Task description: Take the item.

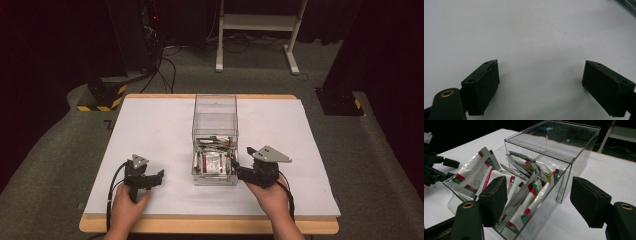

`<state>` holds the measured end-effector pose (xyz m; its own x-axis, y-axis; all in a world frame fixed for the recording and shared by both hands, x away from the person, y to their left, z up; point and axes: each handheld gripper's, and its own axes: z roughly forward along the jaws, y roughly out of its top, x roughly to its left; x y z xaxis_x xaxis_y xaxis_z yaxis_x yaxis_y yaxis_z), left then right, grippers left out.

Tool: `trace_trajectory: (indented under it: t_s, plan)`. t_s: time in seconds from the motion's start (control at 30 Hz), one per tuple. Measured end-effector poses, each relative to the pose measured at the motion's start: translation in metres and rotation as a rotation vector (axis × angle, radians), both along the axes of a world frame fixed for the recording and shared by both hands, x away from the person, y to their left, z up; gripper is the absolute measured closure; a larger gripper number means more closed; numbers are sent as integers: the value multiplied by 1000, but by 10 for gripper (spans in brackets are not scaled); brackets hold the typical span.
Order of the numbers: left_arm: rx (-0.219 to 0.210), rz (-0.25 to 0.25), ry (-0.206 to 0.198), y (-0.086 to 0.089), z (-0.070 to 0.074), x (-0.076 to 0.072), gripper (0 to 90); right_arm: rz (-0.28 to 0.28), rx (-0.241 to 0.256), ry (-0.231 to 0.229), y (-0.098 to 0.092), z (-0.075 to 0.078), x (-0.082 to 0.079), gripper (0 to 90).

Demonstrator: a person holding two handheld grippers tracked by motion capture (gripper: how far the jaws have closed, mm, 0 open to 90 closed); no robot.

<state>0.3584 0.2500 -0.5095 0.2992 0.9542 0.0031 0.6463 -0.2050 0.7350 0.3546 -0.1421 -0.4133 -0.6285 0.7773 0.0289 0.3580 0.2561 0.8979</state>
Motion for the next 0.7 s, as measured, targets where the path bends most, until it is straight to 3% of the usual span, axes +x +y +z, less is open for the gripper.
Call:
trace_trajectory:
  t_s: [0.7]
  plan:
    - [0, 0, 0, 0, 0, 0, 144, 68, -6, 18, 27, -1, -4, 319]
